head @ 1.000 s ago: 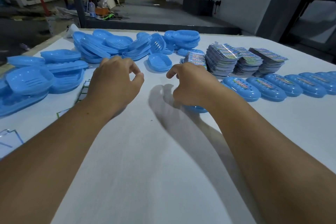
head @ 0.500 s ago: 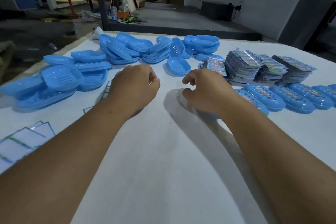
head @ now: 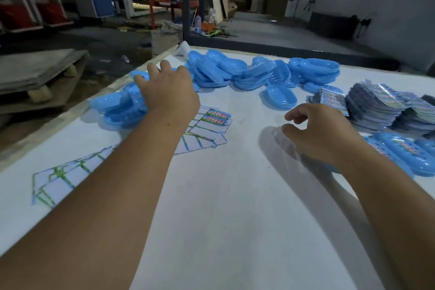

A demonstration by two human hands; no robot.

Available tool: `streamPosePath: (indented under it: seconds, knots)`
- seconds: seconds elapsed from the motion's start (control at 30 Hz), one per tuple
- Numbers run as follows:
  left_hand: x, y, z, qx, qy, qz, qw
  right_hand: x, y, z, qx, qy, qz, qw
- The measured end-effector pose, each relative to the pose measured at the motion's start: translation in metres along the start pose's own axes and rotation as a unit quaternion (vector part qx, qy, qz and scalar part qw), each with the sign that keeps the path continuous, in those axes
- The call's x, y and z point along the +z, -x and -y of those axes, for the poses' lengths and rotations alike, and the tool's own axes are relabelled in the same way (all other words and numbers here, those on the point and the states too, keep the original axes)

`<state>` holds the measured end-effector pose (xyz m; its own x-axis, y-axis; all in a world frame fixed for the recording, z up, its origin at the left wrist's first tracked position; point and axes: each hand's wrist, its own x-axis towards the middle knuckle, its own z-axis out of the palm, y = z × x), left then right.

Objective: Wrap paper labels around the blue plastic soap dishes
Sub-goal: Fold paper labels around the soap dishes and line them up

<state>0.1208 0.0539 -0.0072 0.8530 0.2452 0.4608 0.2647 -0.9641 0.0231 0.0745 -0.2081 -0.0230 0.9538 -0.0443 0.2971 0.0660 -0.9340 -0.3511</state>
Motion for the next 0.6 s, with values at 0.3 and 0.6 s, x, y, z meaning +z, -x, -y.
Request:
streamPosePath:
  seconds: [0.3,0.6]
  knots:
    - [0.0079,-0.0035,0.0071,0.001,0.057,0.064,0.996,-0.0011,0.0011,0.0001,0.002,-0.007,0.015,1.0]
    - [-0.0006,-0.0028,0.0031,0.011,0.141,-0.016,0.99,-0.0021,0.0021,0.001,0.001,-0.016,0.019,1.0]
